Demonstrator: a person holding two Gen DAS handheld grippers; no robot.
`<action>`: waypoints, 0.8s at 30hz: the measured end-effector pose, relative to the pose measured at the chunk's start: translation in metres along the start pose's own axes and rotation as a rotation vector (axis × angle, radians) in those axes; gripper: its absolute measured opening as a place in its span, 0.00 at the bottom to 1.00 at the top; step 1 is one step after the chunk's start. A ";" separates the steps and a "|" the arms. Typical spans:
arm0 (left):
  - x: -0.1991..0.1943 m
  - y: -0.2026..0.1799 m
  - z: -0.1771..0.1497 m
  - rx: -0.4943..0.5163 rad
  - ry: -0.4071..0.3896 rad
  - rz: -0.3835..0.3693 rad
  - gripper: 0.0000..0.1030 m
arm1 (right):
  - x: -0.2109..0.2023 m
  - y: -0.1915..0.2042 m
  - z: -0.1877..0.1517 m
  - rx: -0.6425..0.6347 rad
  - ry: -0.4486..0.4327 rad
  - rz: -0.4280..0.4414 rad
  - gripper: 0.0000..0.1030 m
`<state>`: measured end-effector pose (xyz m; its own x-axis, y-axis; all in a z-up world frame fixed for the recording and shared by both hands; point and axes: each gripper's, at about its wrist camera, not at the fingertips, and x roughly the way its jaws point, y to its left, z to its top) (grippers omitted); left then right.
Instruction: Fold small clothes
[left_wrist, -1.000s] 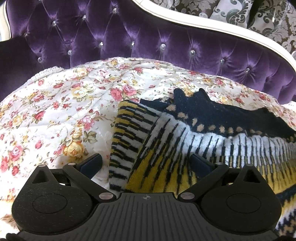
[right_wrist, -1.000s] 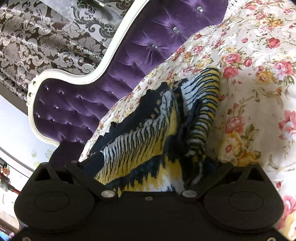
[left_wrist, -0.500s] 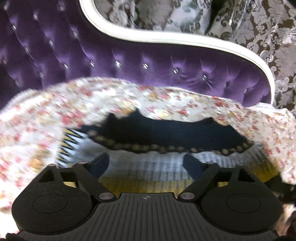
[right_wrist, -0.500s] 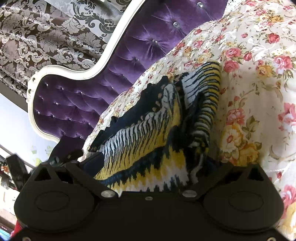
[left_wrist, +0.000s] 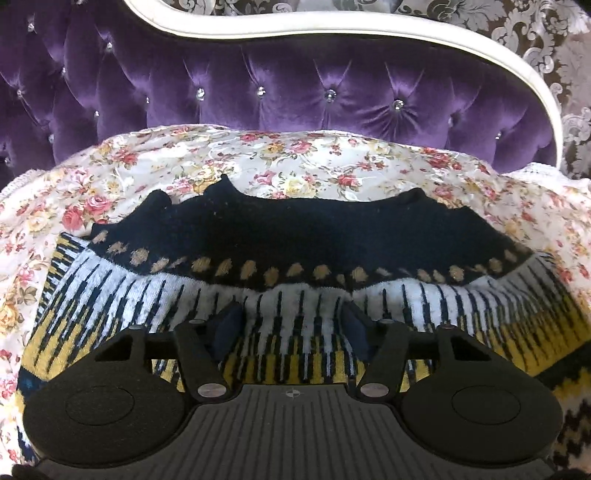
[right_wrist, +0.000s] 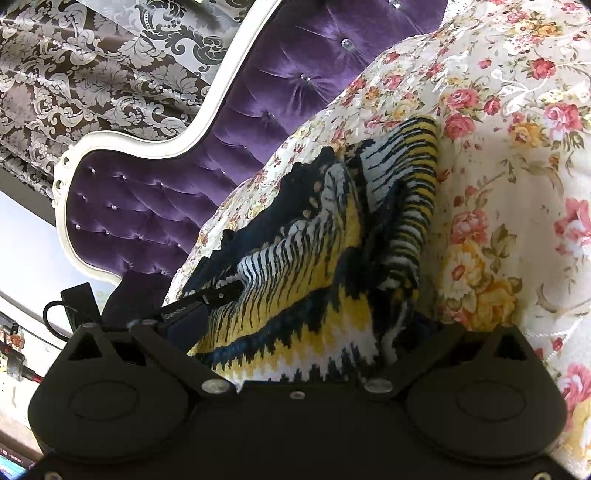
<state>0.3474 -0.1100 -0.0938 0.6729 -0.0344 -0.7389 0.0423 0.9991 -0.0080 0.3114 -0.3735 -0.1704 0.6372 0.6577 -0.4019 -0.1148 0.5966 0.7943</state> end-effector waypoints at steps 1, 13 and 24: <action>0.000 0.000 -0.001 -0.002 -0.007 0.002 0.57 | 0.000 0.000 0.000 0.003 -0.002 0.001 1.00; -0.034 0.012 -0.025 -0.078 0.019 -0.104 0.48 | -0.001 0.000 -0.001 -0.002 -0.007 0.006 1.00; -0.054 0.010 -0.061 -0.012 -0.002 -0.131 0.48 | -0.002 -0.005 -0.003 -0.009 -0.045 -0.051 0.52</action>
<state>0.2667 -0.0967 -0.0955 0.6634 -0.1646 -0.7300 0.1211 0.9863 -0.1123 0.3087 -0.3766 -0.1747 0.6758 0.6054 -0.4204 -0.0885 0.6329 0.7691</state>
